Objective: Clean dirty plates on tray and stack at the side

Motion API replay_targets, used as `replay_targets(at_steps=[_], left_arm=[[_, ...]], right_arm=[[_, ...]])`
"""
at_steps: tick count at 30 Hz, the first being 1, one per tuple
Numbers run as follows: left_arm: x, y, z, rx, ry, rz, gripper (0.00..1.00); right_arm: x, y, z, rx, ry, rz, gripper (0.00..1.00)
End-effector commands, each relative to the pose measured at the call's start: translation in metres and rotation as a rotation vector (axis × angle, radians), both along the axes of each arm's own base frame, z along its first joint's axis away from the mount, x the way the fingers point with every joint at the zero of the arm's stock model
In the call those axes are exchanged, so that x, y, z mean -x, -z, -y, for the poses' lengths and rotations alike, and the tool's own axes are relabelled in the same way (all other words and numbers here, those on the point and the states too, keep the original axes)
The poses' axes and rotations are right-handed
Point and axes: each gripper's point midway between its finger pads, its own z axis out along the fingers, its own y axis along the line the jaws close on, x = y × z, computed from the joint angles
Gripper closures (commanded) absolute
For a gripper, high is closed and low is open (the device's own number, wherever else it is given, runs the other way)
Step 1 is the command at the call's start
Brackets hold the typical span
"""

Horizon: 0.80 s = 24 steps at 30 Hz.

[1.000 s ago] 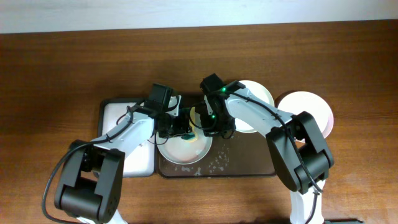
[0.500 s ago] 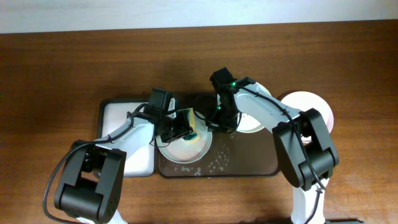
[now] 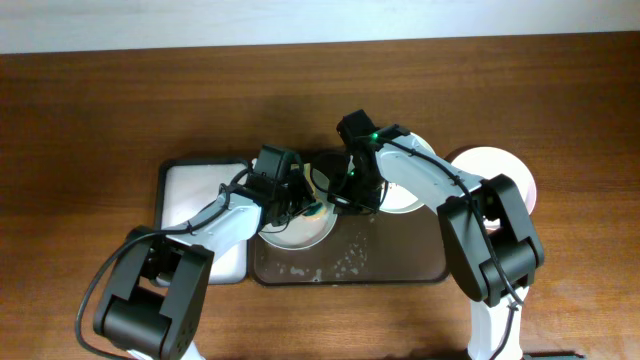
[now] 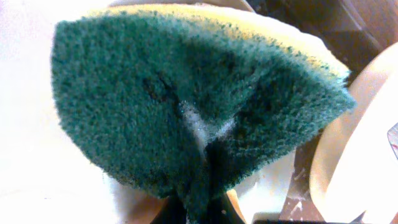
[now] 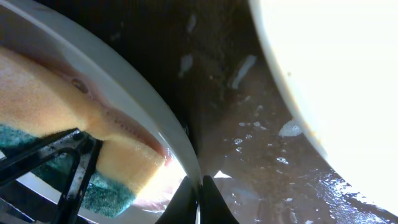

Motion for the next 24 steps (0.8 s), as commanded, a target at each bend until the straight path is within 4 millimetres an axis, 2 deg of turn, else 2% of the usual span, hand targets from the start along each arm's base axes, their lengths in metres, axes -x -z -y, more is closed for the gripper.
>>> replay_targets(at_steps=[1, 5, 8, 9, 13, 16, 20, 24], left_arm=[[-0.003, 0.016, -0.032, -0.142, -0.091, 0.005, 1.0], [0.027, 0.027, -0.042, -0.196, -0.069, -0.122, 1.0], [0.037, 0.014, -0.047, -0.23, 0.01, -0.113, 1.0], [0.036, 0.006, -0.047, -0.234, 0.037, -0.088, 1.0], [0.034, -0.052, -0.046, -0.262, 0.23, 0.114, 1.0], [0.039, -0.08, -0.048, -0.298, 0.343, 0.218, 0.99], [0.046, -0.076, -0.055, -0.321, 0.34, 0.176, 0.99], [0.053, -0.067, -0.085, -0.376, 0.274, 0.089, 1.0]], right_arm=[[0.007, -0.003, -0.004, -0.001, 0.0, -0.015, 0.96], [0.008, 0.0, 0.002, 0.03, 0.002, -0.014, 0.96], [0.007, 0.0, 0.003, 0.036, 0.003, -0.011, 0.96], [0.007, 0.001, 0.004, 0.043, 0.003, -0.008, 0.96], [0.007, 0.007, 0.021, 0.139, -0.003, 0.006, 0.96], [0.003, 0.01, 0.032, 0.195, -0.109, 0.068, 0.96], [0.003, 0.01, 0.033, 0.179, -0.292, 0.129, 0.96], [0.009, 0.009, 0.039, 0.193, -0.365, 0.126, 0.96]])
